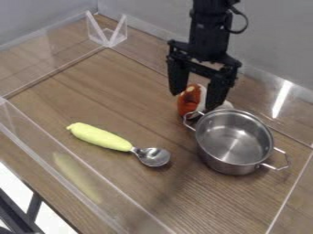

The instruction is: Put mushroom into the silver pot

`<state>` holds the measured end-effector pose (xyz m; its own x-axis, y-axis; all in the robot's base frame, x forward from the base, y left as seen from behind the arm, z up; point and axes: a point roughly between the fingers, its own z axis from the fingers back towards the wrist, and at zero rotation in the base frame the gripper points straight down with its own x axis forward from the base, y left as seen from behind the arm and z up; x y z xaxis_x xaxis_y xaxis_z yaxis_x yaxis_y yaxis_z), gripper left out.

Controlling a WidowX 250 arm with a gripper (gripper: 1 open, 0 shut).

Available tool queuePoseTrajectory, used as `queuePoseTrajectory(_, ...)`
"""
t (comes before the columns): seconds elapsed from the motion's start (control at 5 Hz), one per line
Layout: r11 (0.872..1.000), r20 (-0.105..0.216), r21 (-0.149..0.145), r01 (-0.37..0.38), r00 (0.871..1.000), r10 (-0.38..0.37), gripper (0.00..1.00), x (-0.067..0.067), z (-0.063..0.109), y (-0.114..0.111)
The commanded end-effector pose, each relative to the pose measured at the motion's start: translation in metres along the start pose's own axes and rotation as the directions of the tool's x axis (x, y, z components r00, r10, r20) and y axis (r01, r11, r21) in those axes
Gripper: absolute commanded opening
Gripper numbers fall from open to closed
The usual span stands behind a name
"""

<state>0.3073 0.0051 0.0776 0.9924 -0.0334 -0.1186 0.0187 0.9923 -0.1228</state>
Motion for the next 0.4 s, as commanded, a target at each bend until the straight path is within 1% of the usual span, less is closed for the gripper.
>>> queuePoseTrajectory(0.0, 1.0, 0.037, -0.02, -0.005, 0.999, 0.006, 1.0, 0.0028, 0.0092, 0.0035)
queuePoseTrajectory(0.2, 1.0, 0.041, -0.031, 0.003, 0.999, -0.001, 1.0, 0.0042, 0.0086, 0.0032)
